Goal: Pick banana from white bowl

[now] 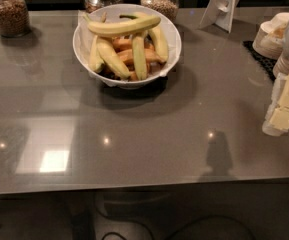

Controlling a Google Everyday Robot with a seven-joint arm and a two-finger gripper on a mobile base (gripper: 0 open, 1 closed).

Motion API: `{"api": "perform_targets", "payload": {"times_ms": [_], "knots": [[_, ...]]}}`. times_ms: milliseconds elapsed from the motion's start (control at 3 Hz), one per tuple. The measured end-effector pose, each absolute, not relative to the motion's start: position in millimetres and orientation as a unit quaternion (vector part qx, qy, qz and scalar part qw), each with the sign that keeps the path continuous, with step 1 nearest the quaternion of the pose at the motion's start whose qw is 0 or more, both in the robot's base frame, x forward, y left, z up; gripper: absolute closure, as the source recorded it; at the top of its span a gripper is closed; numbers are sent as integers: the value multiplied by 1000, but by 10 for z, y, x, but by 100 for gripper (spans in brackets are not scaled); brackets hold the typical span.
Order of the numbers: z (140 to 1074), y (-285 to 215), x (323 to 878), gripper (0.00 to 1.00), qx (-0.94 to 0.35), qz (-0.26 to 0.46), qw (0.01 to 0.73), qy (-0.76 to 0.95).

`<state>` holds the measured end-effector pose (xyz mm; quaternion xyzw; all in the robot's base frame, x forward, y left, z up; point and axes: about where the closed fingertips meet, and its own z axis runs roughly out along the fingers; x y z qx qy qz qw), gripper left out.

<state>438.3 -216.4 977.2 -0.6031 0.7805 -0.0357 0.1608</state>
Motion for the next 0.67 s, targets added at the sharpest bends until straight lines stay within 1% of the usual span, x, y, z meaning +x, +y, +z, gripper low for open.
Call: {"api": "perform_targets", "payload": {"times_ms": [333,667], "knots": [[9773,-2163,4384,0,-603,-36,161,780],[9880,-1961,4686,0,-617,-40,213,757]]}}
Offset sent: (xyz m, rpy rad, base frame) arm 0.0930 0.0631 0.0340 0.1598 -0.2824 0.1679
